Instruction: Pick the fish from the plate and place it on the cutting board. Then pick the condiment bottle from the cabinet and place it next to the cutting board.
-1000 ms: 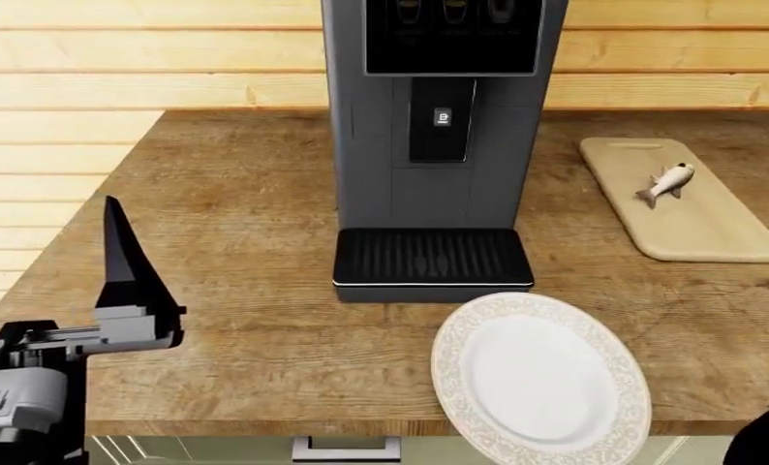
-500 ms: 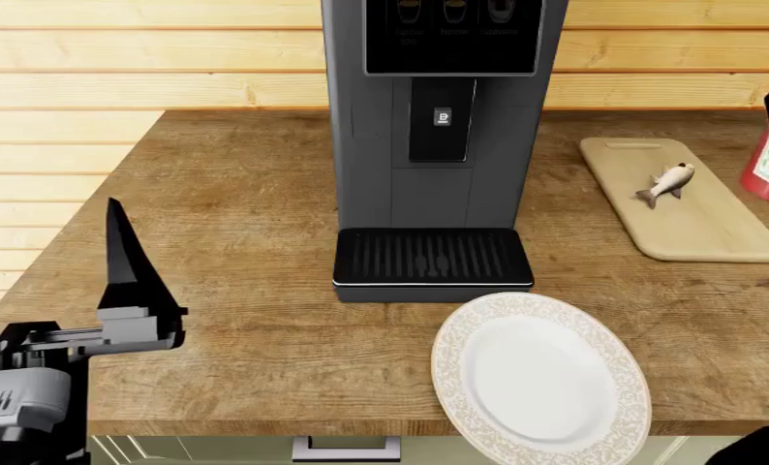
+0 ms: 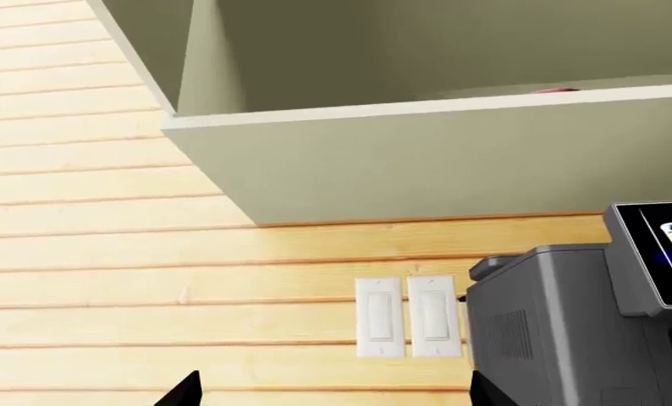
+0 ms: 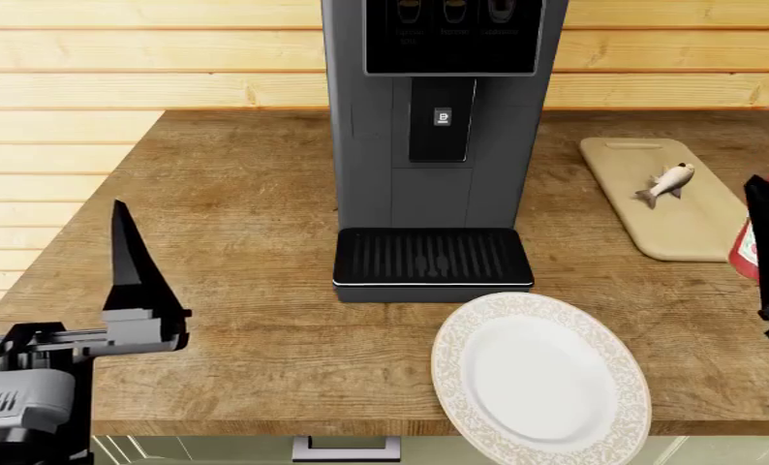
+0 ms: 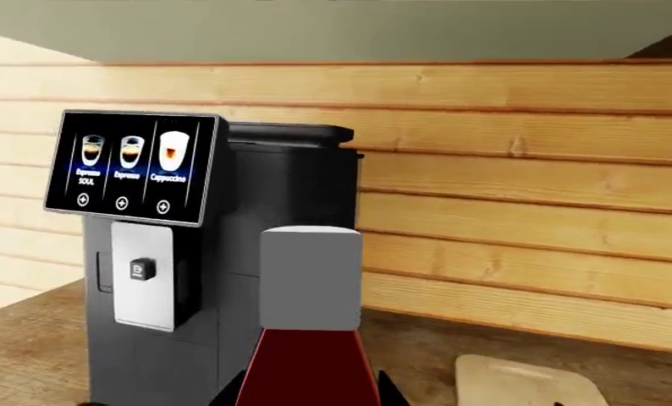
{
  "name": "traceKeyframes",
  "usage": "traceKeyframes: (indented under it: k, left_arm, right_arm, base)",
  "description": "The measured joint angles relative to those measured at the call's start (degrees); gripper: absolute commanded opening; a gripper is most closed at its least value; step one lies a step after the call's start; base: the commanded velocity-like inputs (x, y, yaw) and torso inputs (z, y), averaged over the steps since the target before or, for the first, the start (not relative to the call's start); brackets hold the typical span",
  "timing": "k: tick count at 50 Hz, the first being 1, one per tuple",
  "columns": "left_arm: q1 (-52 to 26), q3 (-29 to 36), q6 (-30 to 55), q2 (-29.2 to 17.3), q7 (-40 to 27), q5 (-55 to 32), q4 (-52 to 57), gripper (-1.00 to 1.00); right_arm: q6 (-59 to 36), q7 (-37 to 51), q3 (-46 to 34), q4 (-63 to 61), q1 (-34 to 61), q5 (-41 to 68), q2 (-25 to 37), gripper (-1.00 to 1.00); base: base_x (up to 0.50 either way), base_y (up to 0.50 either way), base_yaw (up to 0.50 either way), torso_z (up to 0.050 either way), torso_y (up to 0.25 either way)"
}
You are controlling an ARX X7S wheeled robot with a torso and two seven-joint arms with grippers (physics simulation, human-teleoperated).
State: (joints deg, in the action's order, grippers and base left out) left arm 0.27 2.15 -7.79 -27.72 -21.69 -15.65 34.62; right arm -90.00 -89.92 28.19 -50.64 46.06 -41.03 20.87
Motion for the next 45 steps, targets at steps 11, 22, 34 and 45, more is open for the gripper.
traceKeyframes:
  k: [11, 22, 34, 45]
  left_arm:
    - [0.2, 0.1, -0.1, -0.1, -0.1, 0.0, -0.1, 1.0]
    - [0.6, -0.1, -0.2, -0.2, -0.3, 0.0, 0.0, 1.0]
    - [0.7, -0.2, -0.6, -0.3, -0.4, -0.2, -0.4, 1.0]
    - [0.9, -0.2, -0.8, -0.3, -0.5, -0.1, -0.8, 1.0]
  right_arm:
    - [0.6, 0.4, -1.3, -4.3, -3.8, -4.7, -0.9, -1.0]
    - [11.5, 5.6, 1.2, -3.1, -7.6, -2.4, -6.9, -1.0]
    - [24.8, 13.9, 4.7, 4.8, -10.5, 2.9, -11.9, -1.0]
    - [33.2, 20.2, 7.2, 12.3, -11.8, 6.6, -13.4, -1.0]
  base:
    - [0.0, 0.0, 0.0, 0.0, 0.0]
    - [0.0, 0.0, 0.0, 0.0, 0.0]
    - [0.0, 0.0, 0.0, 0.001, 0.0]
    - [0.0, 0.0, 0.0, 0.0, 0.0]
